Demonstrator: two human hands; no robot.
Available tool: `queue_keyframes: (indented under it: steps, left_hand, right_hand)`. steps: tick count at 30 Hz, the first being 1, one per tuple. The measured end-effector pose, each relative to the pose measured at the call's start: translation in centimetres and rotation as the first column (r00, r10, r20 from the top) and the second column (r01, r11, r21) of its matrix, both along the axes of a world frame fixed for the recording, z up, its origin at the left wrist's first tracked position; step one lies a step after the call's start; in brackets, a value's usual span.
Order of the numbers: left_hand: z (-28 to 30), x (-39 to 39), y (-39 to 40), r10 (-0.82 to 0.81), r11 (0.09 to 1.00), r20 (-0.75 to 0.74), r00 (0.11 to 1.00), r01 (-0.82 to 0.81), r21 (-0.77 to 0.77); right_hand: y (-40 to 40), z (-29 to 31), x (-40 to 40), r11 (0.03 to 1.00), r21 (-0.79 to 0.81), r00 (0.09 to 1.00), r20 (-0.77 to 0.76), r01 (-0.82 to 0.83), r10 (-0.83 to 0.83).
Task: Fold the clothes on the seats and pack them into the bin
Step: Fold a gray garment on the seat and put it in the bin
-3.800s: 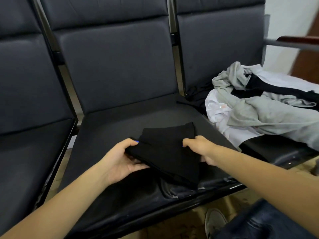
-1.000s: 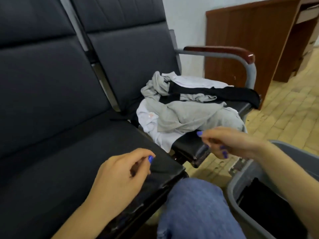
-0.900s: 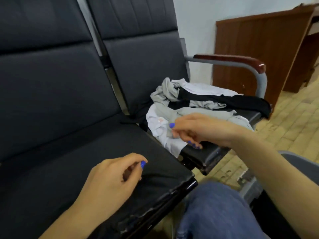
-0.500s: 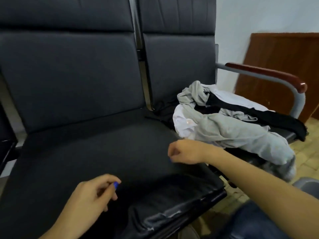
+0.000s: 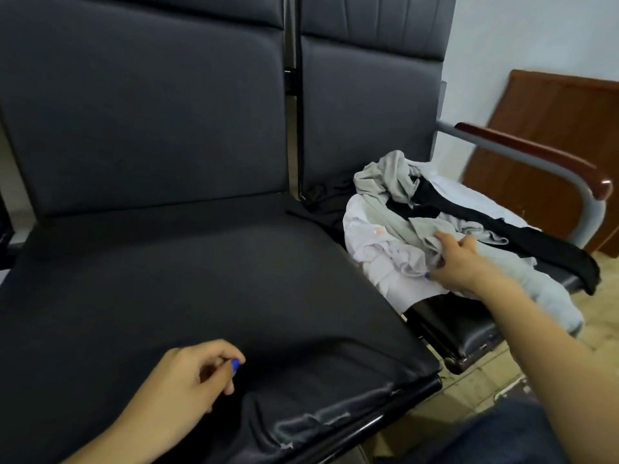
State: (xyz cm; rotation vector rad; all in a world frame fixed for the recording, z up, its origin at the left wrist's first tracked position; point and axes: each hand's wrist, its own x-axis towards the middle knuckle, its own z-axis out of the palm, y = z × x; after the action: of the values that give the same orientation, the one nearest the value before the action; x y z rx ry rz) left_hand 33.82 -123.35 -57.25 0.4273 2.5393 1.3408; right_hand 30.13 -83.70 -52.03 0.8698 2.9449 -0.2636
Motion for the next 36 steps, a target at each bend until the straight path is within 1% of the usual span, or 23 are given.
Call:
queue_keyframes:
  steps: [1, 3, 4, 6, 7, 9, 10, 12, 15, 17, 18, 21, 22, 23, 24, 25, 26, 27, 30, 32, 33, 34, 36]
  left_hand:
    - [-0.1, 0.0, 0.1, 0.005, 1.0, 0.005, 1.0, -0.005, 0.008]
    - [-0.2, -0.1, 0.1, 0.015, 1.0, 0.018, 1.0, -0.016, 0.02]
    - [-0.3, -0.1, 0.1, 0.019, 0.999, 0.023, 1.0, -0.02, 0.026]
    - [-0.4, -0.2, 0.0, 0.029, 0.999, 0.037, 0.999, -0.03, 0.035]
    - [-0.4, -0.2, 0.0, 0.032, 0.999, 0.047, 0.998, -0.034, 0.036]
    - [-0.4, -0.2, 0.0, 0.04, 0.998, 0.069, 0.997, -0.043, 0.041]
    - [-0.5, -0.2, 0.0, 0.045, 0.998, 0.075, 0.996, -0.049, 0.042]
    - [-0.5, -0.2, 0.1, 0.054, 0.998, 0.083, 0.995, -0.057, 0.041]
    - [-0.6, -0.2, 0.1, 0.06, 0.997, 0.085, 0.995, -0.063, 0.033]
    - [-0.7, -0.2, 0.0, 0.058, 0.998, 0.078, 0.995, -0.061, 0.029]
    - [-0.8, -0.3, 0.0, 0.06, 0.998, 0.079, 0.995, -0.063, 0.027]
    - [-0.8, -0.3, 0.0, 0.062, 0.998, 0.09, 0.994, -0.064, 0.019]
    - [-0.9, -0.3, 0.0, 0.066, 0.998, 0.085, 0.994, -0.067, 0.015]
    - [-0.9, -0.3, 0.1, 0.064, 0.998, 0.084, 0.994, -0.065, 0.018]
    - [-1.0, -0.2, 0.2, 0.062, 0.998, 0.082, 0.995, -0.063, 0.013]
    - [-1.0, -0.2, 0.3, 0.06, 0.998, 0.077, 0.995, -0.061, 0.01]
    - [-1.0, -0.2, 0.4, 0.061, 0.998, 0.072, 0.996, -0.062, 0.005]
    - [-1.0, -0.2, 0.5, 0.062, 0.998, 0.064, 0.996, -0.063, 0.005]
    - [-0.7, 0.1, 0.5, 0.058, 0.998, 0.087, 0.995, -0.06, 0.021]
    - [-0.6, 0.2, 0.7, 0.05, 0.998, 0.104, 0.993, -0.054, 0.034]
    - [-0.5, 0.2, 0.9, 0.071, 0.994, 0.115, 0.991, -0.08, 0.073]
    - [-0.2, 0.3, 1.0, 0.098, 0.98, 0.167, 0.981, -0.124, 0.155]
    - [0.3, 0.6, 1.3, 0.082, 0.912, 0.361, 0.929, -0.216, 0.348]
  right_hand:
    - [0.2, 0.1, -0.1, 0.998, 0.058, 0.999, -0.039, 0.026, -0.023]
    - [0.8, 0.2, -0.3, 0.993, 0.092, 0.989, -0.133, 0.071, -0.058]
    - [1.2, 0.0, -0.4, 0.995, 0.05, 0.984, -0.159, 0.09, -0.081]
    - [2.0, -0.2, -0.5, 0.966, -0.197, 0.944, -0.25, 0.168, -0.216]
    - [2.1, -0.1, -0.3, 0.91, -0.37, 0.897, -0.314, 0.188, -0.312]
    - [1.4, 1.1, 0.5, 0.707, -0.698, 0.757, -0.4, 0.114, -0.517]
    - [1.3, 1.8, 1.0, 0.583, -0.811, 0.687, -0.394, 0.053, -0.61]
    - [1.4, 2.8, 1.7, 0.407, -0.91, 0.569, -0.375, -0.076, -0.732]
    - [1.6, 3.9, 2.4, 0.241, -0.928, 0.413, -0.345, -0.283, -0.843]
    - [1.7, 4.6, 2.6, 0.191, -0.89, 0.312, -0.336, -0.414, -0.889]
    - [1.7, 4.9, 2.7, 0.202, -0.857, 0.264, -0.357, -0.475, -0.896]
    - [1.3, 6.0, 3.4, 0.297, -0.728, 0.14, -0.474, -0.618, -0.87]
    - [0.9, 6.6, 3.8, 0.296, -0.677, 0.147, -0.515, -0.674, -0.844]
    - [0.3, 7.2, 4.2, 0.237, -0.618, 0.188, -0.541, -0.749, -0.82]
    - [-0.4, 7.6, 4.5, 0.12, -0.57, 0.272, -0.553, -0.813, -0.787]
    - [-1.3, 8.0, 4.7, -0.031, -0.538, 0.386, -0.562, -0.842, -0.731]
    - [-2.4, 8.3, 4.8, -0.159, -0.532, 0.492, -0.573, -0.831, -0.655]
    - [-3.6, 8.3, 4.8, -0.248, -0.546, 0.576, -0.585, -0.801, -0.571]
    - [-8.0, 7.2, 4.4, -0.432, -0.606, 0.743, -0.576, -0.668, -0.342]
    - [-11.0, 5.6, 4.3, -0.498, -0.674, 0.823, -0.544, -0.545, -0.165]
    - [-12.4, 4.6, 4.4, -0.501, -0.72, 0.853, -0.515, -0.481, -0.078]
    - [-13.9, 3.7, 4.7, -0.49, -0.769, 0.878, -0.478, -0.41, 0.016]
    - [-16.5, 2.1, 5.6, -0.382, -0.88, 0.907, -0.374, -0.281, 0.194]
